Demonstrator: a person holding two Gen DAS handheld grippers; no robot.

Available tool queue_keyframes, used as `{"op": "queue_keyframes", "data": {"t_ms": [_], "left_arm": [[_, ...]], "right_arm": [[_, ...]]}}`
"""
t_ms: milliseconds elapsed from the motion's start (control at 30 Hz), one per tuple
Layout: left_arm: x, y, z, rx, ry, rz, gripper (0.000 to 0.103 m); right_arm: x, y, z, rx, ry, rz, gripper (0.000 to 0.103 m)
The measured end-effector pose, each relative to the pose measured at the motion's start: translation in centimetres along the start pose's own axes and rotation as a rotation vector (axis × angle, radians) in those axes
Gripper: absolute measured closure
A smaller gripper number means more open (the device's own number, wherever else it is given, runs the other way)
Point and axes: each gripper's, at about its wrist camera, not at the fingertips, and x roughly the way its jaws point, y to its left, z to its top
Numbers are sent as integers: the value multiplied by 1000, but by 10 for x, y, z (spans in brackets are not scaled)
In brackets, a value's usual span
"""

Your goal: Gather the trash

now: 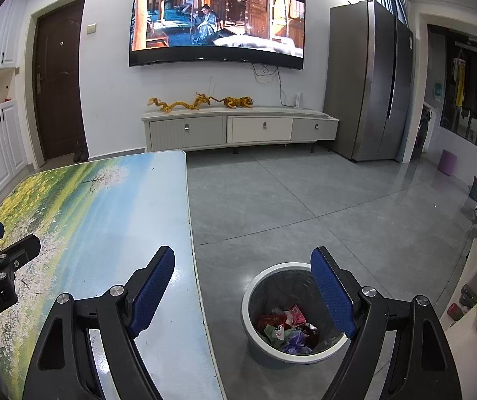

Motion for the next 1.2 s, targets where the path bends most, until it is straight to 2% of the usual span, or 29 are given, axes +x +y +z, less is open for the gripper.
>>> {"op": "queue_keyframes", "data": {"t_ms": [1200], "left_arm": [[-5,7,1,-17,-12,20,25]], "right_arm": [[3,1,0,-19,6,18,20]]}}
